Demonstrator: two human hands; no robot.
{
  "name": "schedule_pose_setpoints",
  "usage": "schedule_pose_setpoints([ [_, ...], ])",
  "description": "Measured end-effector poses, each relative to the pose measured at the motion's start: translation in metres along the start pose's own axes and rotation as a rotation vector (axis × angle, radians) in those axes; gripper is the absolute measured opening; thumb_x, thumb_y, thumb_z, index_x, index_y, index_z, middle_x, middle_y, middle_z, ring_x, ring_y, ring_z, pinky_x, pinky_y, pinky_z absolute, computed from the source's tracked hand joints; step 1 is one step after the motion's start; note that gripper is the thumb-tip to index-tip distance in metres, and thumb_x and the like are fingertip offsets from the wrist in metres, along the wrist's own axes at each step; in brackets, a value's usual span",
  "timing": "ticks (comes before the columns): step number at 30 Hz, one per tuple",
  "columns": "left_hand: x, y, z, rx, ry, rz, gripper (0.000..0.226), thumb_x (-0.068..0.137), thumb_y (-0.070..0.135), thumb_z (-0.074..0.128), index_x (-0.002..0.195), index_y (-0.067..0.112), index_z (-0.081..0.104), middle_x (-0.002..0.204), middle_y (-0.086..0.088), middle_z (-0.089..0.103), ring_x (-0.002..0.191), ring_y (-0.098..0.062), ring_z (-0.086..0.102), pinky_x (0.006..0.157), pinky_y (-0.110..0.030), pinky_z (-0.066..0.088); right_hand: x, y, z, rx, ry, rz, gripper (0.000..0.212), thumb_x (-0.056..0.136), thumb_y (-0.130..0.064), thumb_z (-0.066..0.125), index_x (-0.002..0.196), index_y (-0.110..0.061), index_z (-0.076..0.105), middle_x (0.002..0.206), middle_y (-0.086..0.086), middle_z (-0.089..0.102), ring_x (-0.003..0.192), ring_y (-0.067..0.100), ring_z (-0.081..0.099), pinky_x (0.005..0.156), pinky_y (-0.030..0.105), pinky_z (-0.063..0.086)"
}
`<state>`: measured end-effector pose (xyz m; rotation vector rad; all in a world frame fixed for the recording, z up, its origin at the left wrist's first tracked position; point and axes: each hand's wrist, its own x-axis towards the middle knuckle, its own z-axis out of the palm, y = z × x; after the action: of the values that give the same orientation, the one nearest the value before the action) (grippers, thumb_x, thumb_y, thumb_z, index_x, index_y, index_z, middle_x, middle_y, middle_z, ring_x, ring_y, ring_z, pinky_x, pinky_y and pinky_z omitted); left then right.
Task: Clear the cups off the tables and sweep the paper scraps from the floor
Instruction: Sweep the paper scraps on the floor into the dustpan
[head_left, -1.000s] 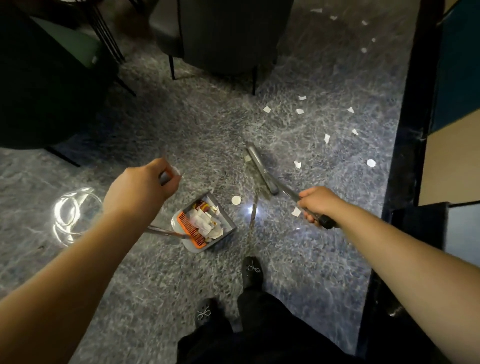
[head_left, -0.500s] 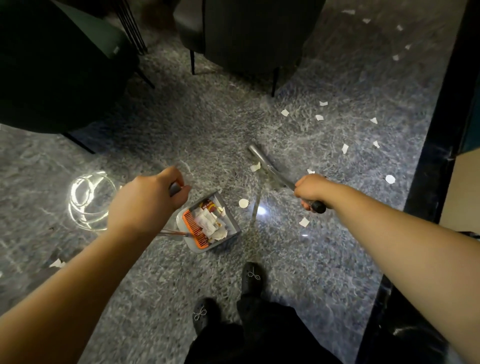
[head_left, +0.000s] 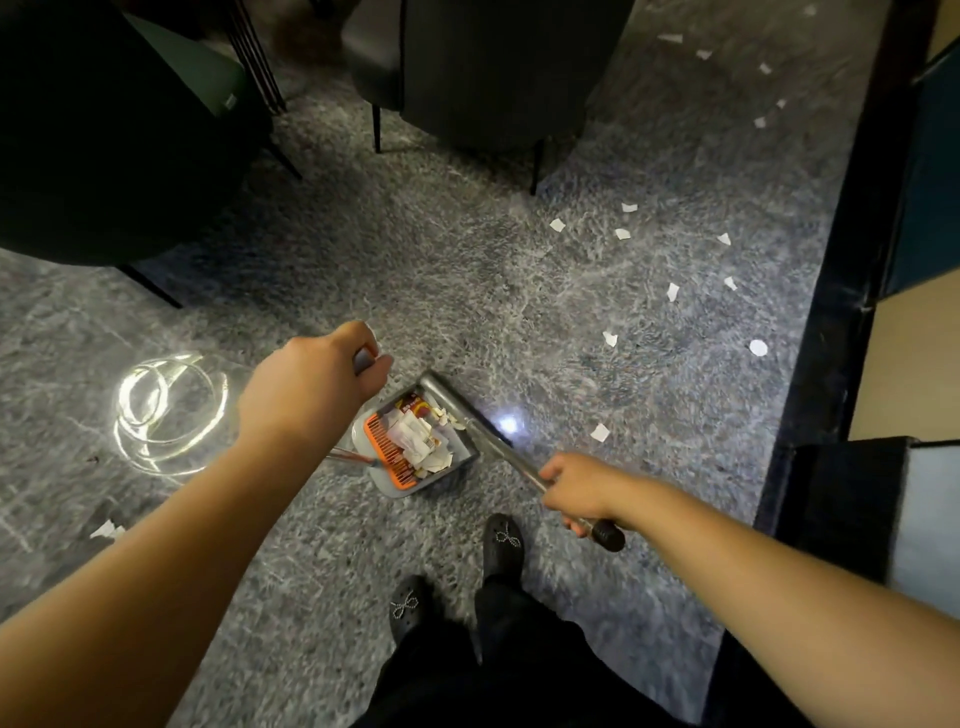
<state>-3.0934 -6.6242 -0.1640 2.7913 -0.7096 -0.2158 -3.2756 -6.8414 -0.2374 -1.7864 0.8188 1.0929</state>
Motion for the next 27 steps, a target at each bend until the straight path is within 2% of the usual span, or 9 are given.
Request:
schedule_pose_setpoints([
  [3, -0.005, -0.003, 0.0, -0.016, 0.005, 0.008, 0.026, 0.089, 0.05, 0.06, 0.094, 0.024, 0.061, 0.066, -0.008, 0.062, 0.06, -0.032, 0.058, 0.05, -0.034, 0.049, -0.013, -0.002, 0.025, 0.093, -0.018, -0.012, 0.041, 0.091, -0.008, 0.05, 0.131, -0.014, 0.044, 0.077, 0.009, 0.061, 0.051, 0.015, 0.055, 0.051, 0.026, 0.047],
  [7, -0.015, -0.009, -0.003, -0.033, 0.015, 0.012, 0.026, 0.089, 0.052, 0.06, 0.094, 0.026, 0.06, 0.064, -0.004, 0.06, 0.058, -0.03, 0.056, 0.047, -0.028, 0.04, -0.027, -0.005, 0.04, 0.168, -0.004, -0.019, 0.04, 0.093, -0.009, 0.052, 0.132, -0.014, 0.044, 0.075, 0.008, 0.06, 0.05, 0.015, 0.054, 0.048, 0.025, 0.045],
  [13, -0.041, -0.039, -0.015, -0.124, 0.043, -0.043, 0.024, 0.086, 0.051, 0.063, 0.093, 0.028, 0.061, 0.066, -0.001, 0.06, 0.061, -0.027, 0.057, 0.052, -0.031, 0.046, -0.036, -0.018, 0.055, 0.164, 0.004, -0.01, 0.041, 0.094, -0.007, 0.052, 0.133, -0.014, 0.044, 0.07, 0.006, 0.057, 0.041, 0.011, 0.05, 0.038, 0.017, 0.039],
  [19, -0.071, -0.068, -0.03, -0.143, 0.101, -0.258, 0.025, 0.086, 0.052, 0.062, 0.096, 0.029, 0.062, 0.077, -0.005, 0.066, 0.073, -0.031, 0.062, 0.06, -0.037, 0.053, -0.034, -0.051, 0.053, 0.067, -0.03, -0.061, 0.036, 0.094, -0.005, 0.05, 0.129, -0.012, 0.046, 0.071, 0.01, 0.054, 0.044, 0.013, 0.049, 0.037, 0.02, 0.041],
  [21, -0.082, -0.077, -0.039, -0.141, 0.123, -0.331, 0.026, 0.087, 0.053, 0.062, 0.097, 0.029, 0.062, 0.078, -0.005, 0.066, 0.073, -0.03, 0.061, 0.059, -0.035, 0.052, -0.033, -0.067, 0.049, -0.002, -0.061, -0.081, 0.036, 0.094, -0.004, 0.05, 0.13, -0.01, 0.047, 0.074, 0.011, 0.054, 0.049, 0.016, 0.05, 0.039, 0.022, 0.042],
  [27, -0.123, -0.113, -0.065, -0.18, 0.244, -0.533, 0.025, 0.086, 0.05, 0.066, 0.099, 0.028, 0.066, 0.078, -0.004, 0.064, 0.072, -0.029, 0.061, 0.059, -0.033, 0.046, -0.039, -0.127, 0.059, -0.215, -0.124, -0.16, 0.042, 0.094, -0.007, 0.05, 0.136, -0.012, 0.042, 0.062, 0.006, 0.055, 0.039, 0.013, 0.049, 0.038, 0.019, 0.038],
])
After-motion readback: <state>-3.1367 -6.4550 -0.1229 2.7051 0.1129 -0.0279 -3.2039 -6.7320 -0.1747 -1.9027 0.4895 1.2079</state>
